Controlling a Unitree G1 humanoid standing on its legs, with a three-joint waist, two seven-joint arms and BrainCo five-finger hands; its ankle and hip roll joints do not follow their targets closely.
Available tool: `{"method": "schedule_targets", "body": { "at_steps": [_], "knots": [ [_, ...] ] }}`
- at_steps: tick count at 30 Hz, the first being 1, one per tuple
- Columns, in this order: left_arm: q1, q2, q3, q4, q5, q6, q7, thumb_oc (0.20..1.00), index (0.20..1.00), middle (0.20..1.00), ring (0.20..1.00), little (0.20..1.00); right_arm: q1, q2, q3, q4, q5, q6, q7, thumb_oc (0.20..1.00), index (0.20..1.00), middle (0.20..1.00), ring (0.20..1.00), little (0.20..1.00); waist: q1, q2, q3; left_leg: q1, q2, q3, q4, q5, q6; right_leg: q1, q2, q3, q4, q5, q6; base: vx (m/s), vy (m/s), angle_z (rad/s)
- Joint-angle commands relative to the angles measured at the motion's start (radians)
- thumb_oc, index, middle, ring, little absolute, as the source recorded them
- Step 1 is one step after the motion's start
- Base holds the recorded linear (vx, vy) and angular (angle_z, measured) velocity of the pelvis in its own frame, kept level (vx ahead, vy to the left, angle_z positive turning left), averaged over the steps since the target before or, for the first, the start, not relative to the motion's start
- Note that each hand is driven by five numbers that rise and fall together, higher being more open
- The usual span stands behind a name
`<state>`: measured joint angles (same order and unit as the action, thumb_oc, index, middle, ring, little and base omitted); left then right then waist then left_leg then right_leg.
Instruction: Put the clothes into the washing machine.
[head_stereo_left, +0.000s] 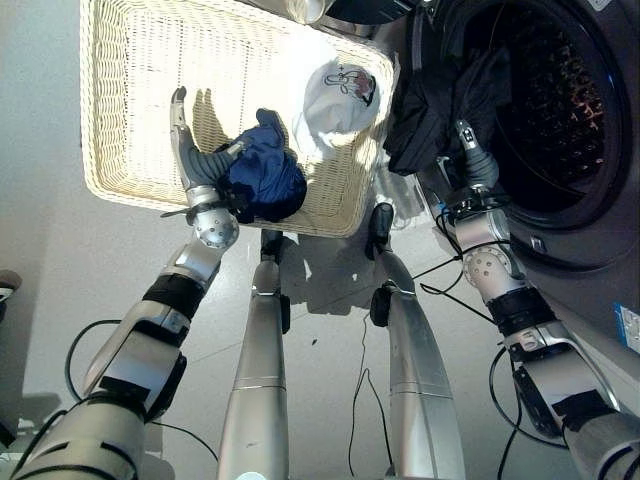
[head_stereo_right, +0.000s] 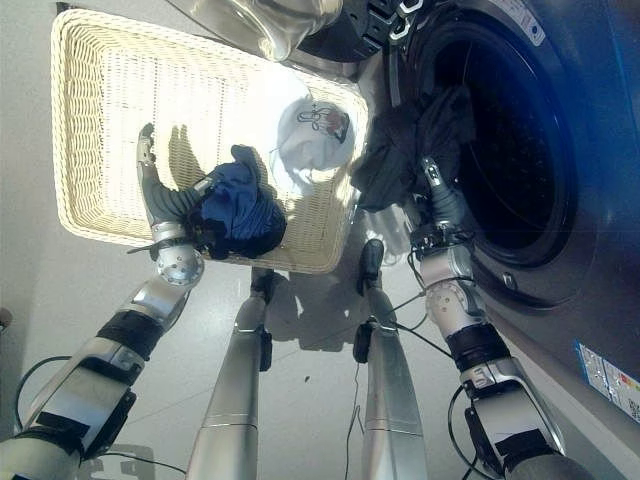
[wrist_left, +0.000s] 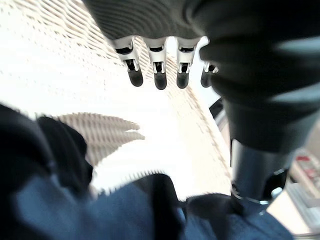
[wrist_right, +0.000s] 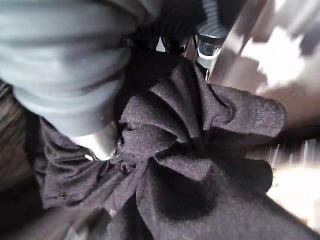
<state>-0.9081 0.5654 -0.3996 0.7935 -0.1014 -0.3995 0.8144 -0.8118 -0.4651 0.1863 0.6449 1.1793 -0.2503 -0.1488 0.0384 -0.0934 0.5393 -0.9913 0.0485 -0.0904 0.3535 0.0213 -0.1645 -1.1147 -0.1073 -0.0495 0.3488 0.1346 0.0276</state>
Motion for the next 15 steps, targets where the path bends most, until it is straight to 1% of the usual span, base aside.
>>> {"method": "schedule_targets", "body": {
  "at_steps": [1,2,3,4,5,6,7,8,9,11,13,14,15],
  "knots": [
    [-0.044,0.003,0.013,0.023,-0.01,-0.015,-0.028,1.0,1.0,1.0,1.0,1.0,-0.066,-0.12,0.018,0.048,0.13,0.011,-0.009,0.2,0.2,0.2,0.2,0.2,-0.034,0.097,-0.019,0.003,-0.089,0.054,-0.075,0.083,0.077,0.043,0.061,-0.109,0.03,-0.019,0.097,0.0,0.0,0.0],
    [-0.053,0.012,0.0,0.039,-0.008,-0.016,-0.045,1.0,1.0,1.0,1.0,1.0,-0.103,-0.148,0.012,0.114,0.157,0.017,-0.017,0.2,0.2,0.2,0.2,0.2,-0.031,0.099,-0.019,0.004,-0.089,0.052,-0.072,0.08,0.076,0.044,0.061,-0.107,0.03,-0.019,0.097,0.0,0.0,0.0],
    [-0.056,0.028,-0.021,0.056,0.002,-0.017,-0.082,1.0,1.0,1.0,1.0,1.0,-0.16,-0.2,-0.009,0.199,0.201,-0.004,-0.05,0.2,0.2,0.2,0.2,0.2,-0.026,0.101,-0.019,0.005,-0.086,0.05,-0.067,0.073,0.076,0.048,0.06,-0.108,0.031,-0.02,0.098,0.0,0.0,0.0],
    [-0.054,0.035,-0.031,0.057,0.013,-0.018,-0.087,1.0,1.0,1.0,1.0,1.0,-0.182,-0.223,-0.018,0.231,0.212,-0.011,-0.065,0.2,0.2,0.2,0.2,0.2,-0.023,0.101,-0.019,0.004,-0.085,0.049,-0.064,0.07,0.076,0.049,0.06,-0.109,0.032,-0.021,0.099,0.0,0.0,0.0],
    [-0.043,0.047,-0.051,0.052,0.028,-0.019,-0.098,1.0,1.0,1.0,1.0,1.0,-0.216,-0.263,-0.028,0.272,0.241,-0.041,-0.104,0.2,0.2,0.2,0.2,0.2,-0.019,0.098,-0.019,0.001,-0.083,0.043,-0.06,0.065,0.076,0.051,0.061,-0.11,0.031,-0.021,0.099,0.0,0.0,0.0],
    [-0.037,0.051,-0.059,0.048,0.033,-0.021,-0.099,1.0,1.0,1.0,1.0,1.0,-0.229,-0.277,-0.03,0.284,0.253,-0.067,-0.124,0.2,0.2,0.2,0.2,0.2,-0.017,0.097,-0.019,-0.001,-0.083,0.04,-0.059,0.063,0.077,0.051,0.062,-0.111,0.029,-0.02,0.1,0.0,-0.069,-0.02],
    [-0.004,0.068,-0.088,0.021,0.057,-0.021,-0.092,1.0,1.0,1.0,1.0,1.0,-0.271,-0.338,-0.044,0.302,0.266,-0.134,-0.198,0.2,0.2,0.2,0.2,0.2,-0.013,0.091,-0.019,-0.006,-0.08,0.032,-0.058,0.056,0.08,0.053,0.065,-0.115,0.024,-0.016,0.102,0.0,-0.077,-0.04],
    [0.01,0.075,-0.098,0.005,0.063,-0.021,-0.103,1.0,1.0,1.0,1.0,1.0,-0.288,-0.365,-0.05,0.303,0.258,-0.173,-0.228,0.2,0.2,0.2,0.2,0.2,-0.011,0.087,-0.019,-0.005,-0.079,0.029,-0.064,0.054,0.081,0.056,0.067,-0.118,0.02,-0.015,0.103,-0.01,-0.078,-0.07],
    [0.019,0.084,-0.109,-0.001,0.07,-0.021,-0.114,1.0,1.0,1.0,1.0,1.0,-0.298,-0.387,-0.052,0.295,0.238,-0.194,-0.256,0.2,0.2,0.2,0.2,0.2,-0.012,0.084,-0.019,-0.004,-0.079,0.028,-0.064,0.053,0.082,0.058,0.067,-0.12,0.018,-0.013,0.104,0.0,-0.042,-0.06],
    [0.039,0.115,-0.137,-0.016,0.063,-0.025,-0.18,1.0,1.0,1.0,1.0,1.0,-0.326,-0.442,-0.045,0.243,0.189,-0.274,-0.348,0.2,0.2,0.2,0.2,0.2,-0.016,0.075,-0.019,-0.001,-0.081,0.022,-0.064,0.047,0.084,0.064,0.072,-0.116,0.005,-0.007,0.107,0.0,0.0,0.0],
    [0.057,0.139,-0.151,-0.021,0.065,-0.036,-0.214,1.0,1.0,1.0,1.0,1.0,-0.334,-0.484,-0.055,0.228,0.147,-0.305,-0.397,0.2,0.2,0.2,0.2,0.2,-0.02,0.071,-0.019,0.003,-0.079,0.021,-0.065,0.044,0.086,0.069,0.076,-0.113,0.001,-0.006,0.107,0.0,0.0,0.0],
    [0.066,0.151,-0.157,-0.024,0.047,-0.051,-0.246,1.0,1.0,1.0,1.0,1.0,-0.334,-0.509,-0.066,0.221,0.12,-0.318,-0.416,0.2,0.2,0.2,0.2,0.2,-0.022,0.07,-0.019,0.009,-0.08,0.021,-0.07,0.043,0.089,0.073,0.079,-0.112,-0.001,-0.006,0.106,0.0,0.0,0.0],
    [0.071,0.155,-0.162,-0.025,0.043,-0.059,-0.268,1.0,1.0,1.0,1.0,1.0,-0.334,-0.524,-0.074,0.221,0.084,-0.317,-0.435,0.216,0.216,0.216,0.216,0.216,-0.025,0.071,-0.019,0.013,-0.082,0.021,-0.073,0.042,0.091,0.076,0.081,-0.11,-0.005,-0.006,0.106,0.0,0.034,0.01]
  ]
}}
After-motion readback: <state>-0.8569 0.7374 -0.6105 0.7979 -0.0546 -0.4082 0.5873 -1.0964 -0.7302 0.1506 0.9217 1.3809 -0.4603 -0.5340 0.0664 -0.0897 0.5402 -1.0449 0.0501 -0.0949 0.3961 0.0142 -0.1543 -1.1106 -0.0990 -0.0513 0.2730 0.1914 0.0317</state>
